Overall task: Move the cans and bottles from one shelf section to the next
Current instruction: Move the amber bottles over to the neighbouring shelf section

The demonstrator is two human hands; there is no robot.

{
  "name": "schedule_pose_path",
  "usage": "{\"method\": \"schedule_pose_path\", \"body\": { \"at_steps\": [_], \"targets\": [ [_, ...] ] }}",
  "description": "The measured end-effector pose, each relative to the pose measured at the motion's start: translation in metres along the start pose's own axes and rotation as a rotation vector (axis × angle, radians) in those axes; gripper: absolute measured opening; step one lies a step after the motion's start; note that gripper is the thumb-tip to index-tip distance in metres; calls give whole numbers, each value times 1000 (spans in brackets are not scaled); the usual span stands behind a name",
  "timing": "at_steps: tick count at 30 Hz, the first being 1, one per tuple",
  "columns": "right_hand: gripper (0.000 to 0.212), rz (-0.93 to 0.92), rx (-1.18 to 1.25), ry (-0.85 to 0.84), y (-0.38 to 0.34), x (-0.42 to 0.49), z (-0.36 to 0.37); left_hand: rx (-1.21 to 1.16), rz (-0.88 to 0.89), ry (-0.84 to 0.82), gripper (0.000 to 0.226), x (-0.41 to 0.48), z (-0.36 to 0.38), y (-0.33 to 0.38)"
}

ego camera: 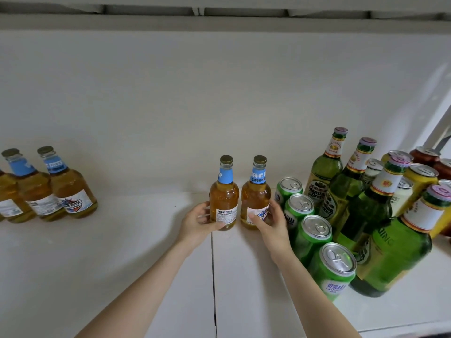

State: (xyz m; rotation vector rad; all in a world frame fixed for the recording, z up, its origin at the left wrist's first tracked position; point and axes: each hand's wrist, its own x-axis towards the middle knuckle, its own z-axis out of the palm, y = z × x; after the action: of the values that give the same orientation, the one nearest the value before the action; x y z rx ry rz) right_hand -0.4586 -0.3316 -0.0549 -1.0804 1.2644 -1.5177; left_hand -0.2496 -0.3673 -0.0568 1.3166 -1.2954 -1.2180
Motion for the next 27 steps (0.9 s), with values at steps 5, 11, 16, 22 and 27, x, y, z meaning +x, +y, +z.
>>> {"method": "schedule_pose_path", "body": {
  "at_steps": [5, 11, 16, 22, 27],
  "targets": [
    [59, -31, -1, 17, 3, 3, 2, 4, 18, 18, 61, 4, 8, 0],
    [59, -33, 2, 47, 3, 10, 7, 28, 38, 28, 60, 15, 12, -1],
    [58, -28, 3, 45, 3, 16, 9, 33, 27, 30, 64, 23, 13, 0],
    [52, -42, -8, 41, 4, 24, 8, 27, 33, 45, 65, 28, 15, 0],
    [51, -31, -19, 47, 5, 26, 8, 65, 34, 42, 62, 31, 15, -2]
  ]
}}
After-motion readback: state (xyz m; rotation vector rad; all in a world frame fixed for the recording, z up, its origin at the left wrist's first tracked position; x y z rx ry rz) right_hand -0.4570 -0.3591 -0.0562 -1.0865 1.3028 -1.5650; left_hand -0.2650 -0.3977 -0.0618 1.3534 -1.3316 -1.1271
